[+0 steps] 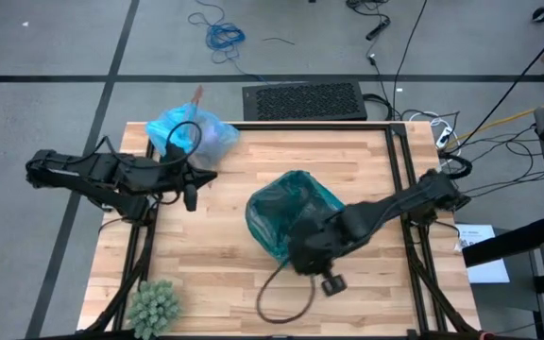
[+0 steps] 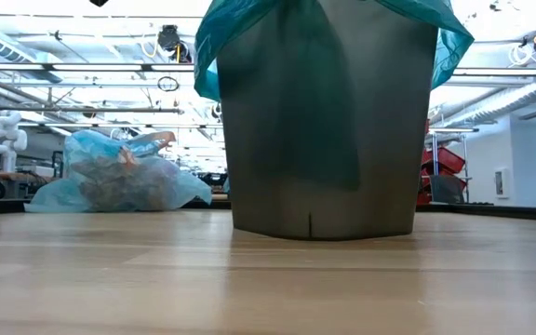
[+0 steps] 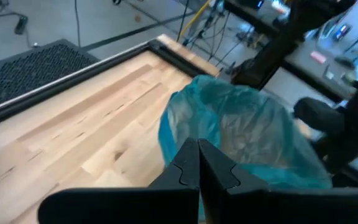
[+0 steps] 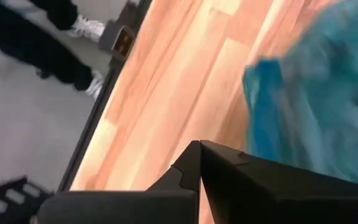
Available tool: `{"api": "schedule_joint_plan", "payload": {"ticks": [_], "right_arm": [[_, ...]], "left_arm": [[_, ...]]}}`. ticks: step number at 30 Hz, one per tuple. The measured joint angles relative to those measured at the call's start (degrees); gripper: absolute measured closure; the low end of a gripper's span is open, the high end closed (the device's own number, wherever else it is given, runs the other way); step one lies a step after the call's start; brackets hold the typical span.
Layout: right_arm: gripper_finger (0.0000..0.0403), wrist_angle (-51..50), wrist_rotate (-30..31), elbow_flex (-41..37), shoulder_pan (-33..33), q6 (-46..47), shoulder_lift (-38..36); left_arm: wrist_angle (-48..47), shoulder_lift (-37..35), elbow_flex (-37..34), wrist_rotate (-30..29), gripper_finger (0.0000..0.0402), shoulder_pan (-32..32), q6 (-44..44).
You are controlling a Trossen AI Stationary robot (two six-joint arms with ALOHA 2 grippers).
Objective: Place trash/remove bag and relplace
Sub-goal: Insert the blue trash bag into the black trash bin, then return to Home Position
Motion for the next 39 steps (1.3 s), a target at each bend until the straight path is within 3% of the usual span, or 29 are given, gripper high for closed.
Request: {"api": "schedule_joint_plan", "payload": {"ticks": [4,13,18,22,27,30,34,39], "right_arm": [[0.0403,5.1,2.0,0.0,0.1,4.1,5.0],[0.0403,13.8,15.0,0.0,-4.0,13.5,8.7],[0.0403,22.6,15.4,0.0,-6.4,13.3,7.9],[0.0403,28.1,13.6,0.0,-6.5,9.7,3.8],[0.0403,27.0,13.7,0.0,-6.5,5.0,-3.3],[0.0403,25.9,12.7,-0.3,-6.5,3.6,-7.8],[0.0403,26.4,4.6,-6.8,-8.3,3.2,-13.5],[0.0403,31.4,3.2,-19.9,-11.9,3.2,-23.0]], "left_arm": [[-2.2,-0.5,0.0,0.2,0.0402,0.0,-0.2],[-2.5,-0.6,0.0,0.2,0.0402,0.0,-1.4],[-4.7,-0.7,0.0,0.2,0.0402,0.0,-1.8],[-4.1,-0.6,0.0,0.2,0.0402,-0.1,-2.9],[-0.9,-0.6,-0.1,0.3,0.0402,-0.1,-2.7],[3.6,0.4,-0.1,1.4,0.0402,0.0,1.8],[9.1,3.4,-0.1,1.5,0.0402,0.1,9.9],[15.6,5.8,-0.2,4.5,0.0402,3.7,14.4]]}}
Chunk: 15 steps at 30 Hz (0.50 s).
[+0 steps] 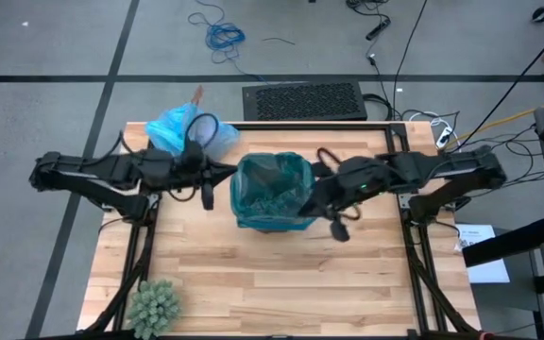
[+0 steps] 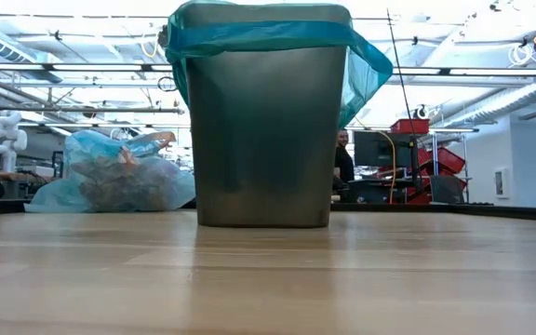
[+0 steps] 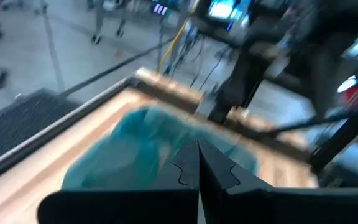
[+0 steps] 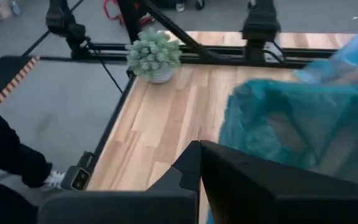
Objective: Place trash/remove bag and relplace
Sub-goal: Return to Home Position
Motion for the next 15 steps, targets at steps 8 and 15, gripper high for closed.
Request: {"api": "schedule_joint_plan", "payload": {"ticks": [8,15], "right_arm": [[0.0403,16.3,-3.2,-22.8,-7.6,0.8,-20.4],[0.0403,29.5,-8.2,-42.2,-16.9,4.0,-36.4]], "left_arm": [[16.9,3.5,-2.3,13.9,0.0402,11.8,4.7],[30.1,7.3,-10.4,22.6,0.0402,21.7,5.5]]}}
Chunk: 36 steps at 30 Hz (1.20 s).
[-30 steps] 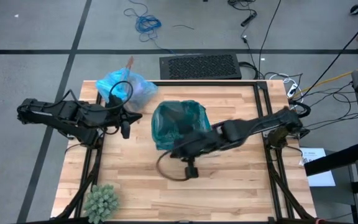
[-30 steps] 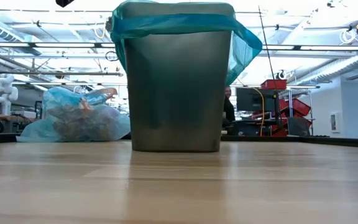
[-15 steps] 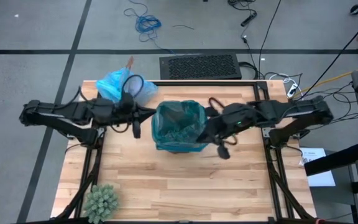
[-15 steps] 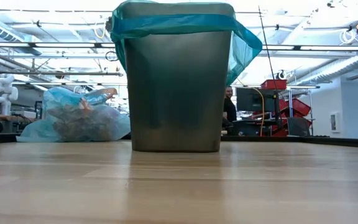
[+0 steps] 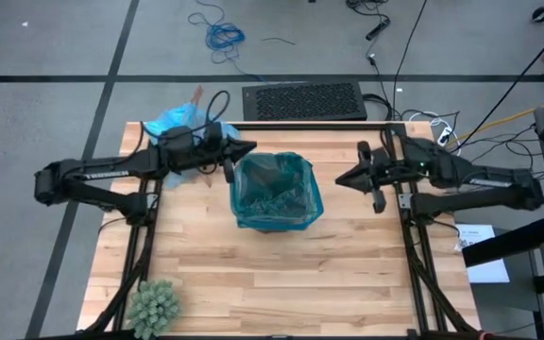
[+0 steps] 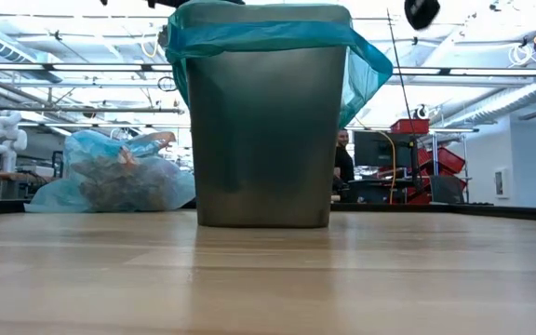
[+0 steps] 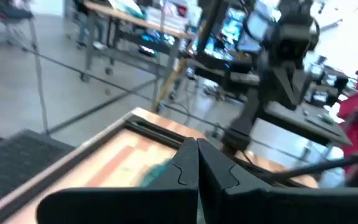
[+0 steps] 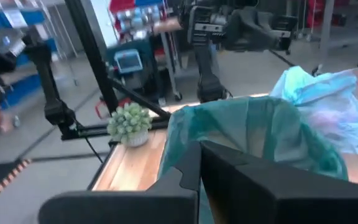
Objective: Place trash/remove bag and relplace
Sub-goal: Return to Home Position
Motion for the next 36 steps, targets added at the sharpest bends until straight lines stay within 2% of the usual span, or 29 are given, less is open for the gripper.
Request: {"api": "schedule_joint_plan", "payload": {"ticks": [4,7,12,16,21,25,29,36], "right_arm": [[0.0403,6.5,-3.9,-10.3,-4.1,2.8,-7.5],[0.0403,13.0,-4.1,-17.5,-6.2,4.4,-13.1],[0.0403,22.7,-4.1,-28.4,-9.1,6.8,-23.1],[0.0403,24.5,-4.0,-34.1,-11.2,8.9,-29.6],[0.0403,21.5,-3.8,-37.3,-13.5,8.7,-35.1],[0.0403,14.6,-3.7,-37.6,-14.9,7.5,-38.5],[0.0403,11.8,-2.8,-37.6,-15.4,6.1,-42.1],[0.0403,10.9,-2.3,-40.7,-15.4,5.4,-44.4]], "left_arm": [[0.5,-2.4,-3.0,-0.1,0.0402,3.4,1.2],[-0.7,-5.9,-5.8,-0.1,0.0402,4.9,1.6],[-1.7,-15.1,-14.9,-1.0,0.0402,6.0,-0.8],[0.0,-22.5,-22.4,-3.7,0.0402,6.0,-3.4],[-0.5,-31.6,-29.4,-7.5,0.0402,6.0,-3.6],[-1.1,-39.7,-35.1,-8.1,0.0402,6.0,-5.3],[-0.6,-46.9,-40.8,-8.3,0.0402,5.9,-7.7],[-0.6,-53.0,-48.1,-7.0,0.0402,5.9,-8.0]]}}
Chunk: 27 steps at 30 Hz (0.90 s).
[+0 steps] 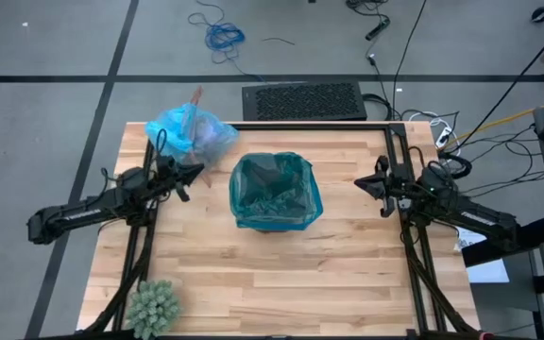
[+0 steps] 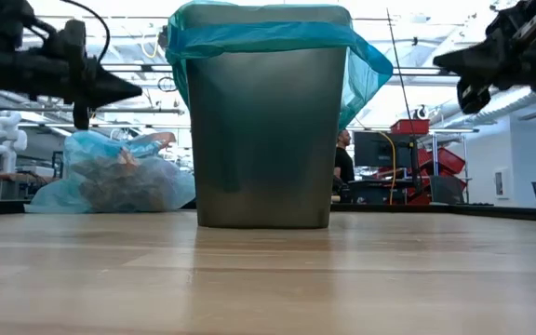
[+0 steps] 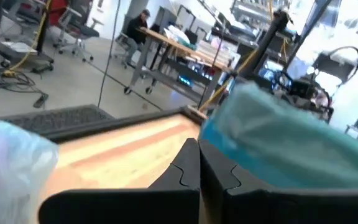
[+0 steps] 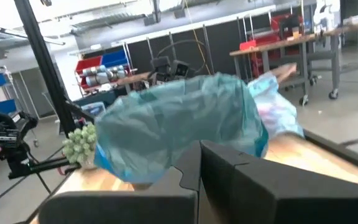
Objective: Place trash/remove bag and relplace
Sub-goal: Return to Home Position
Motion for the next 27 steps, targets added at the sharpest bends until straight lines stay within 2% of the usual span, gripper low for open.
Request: {"api": "schedule_joint_plan", "payload": {"ticks": [5,12,19,24,27], "right_arm": [[0.0403,6.5,-0.1,-5.8,0.0,1.3,-0.1],[0.0403,1.7,0.2,-5.7,0.0,-2.2,0.0],[0.0403,1.3,4.8,-5.7,0.0,-2.0,0.6],[0.0403,1.3,4.8,-5.7,0.0,-7.2,0.8],[0.0403,1.3,4.7,-5.7,0.0,-6.9,0.8]], "left_arm": [[-0.6,-0.7,-3.3,3.2,0.0402,0.0,2.5],[-5.0,-0.8,-3.3,4.0,0.0402,0.0,13.3],[-7.5,-0.2,-3.3,4.1,0.0402,0.0,14.9],[-7.8,-0.1,-3.3,5.4,0.0402,0.0,14.8],[-7.8,0.3,-3.3,5.6,0.0402,0.0,14.3]]}}
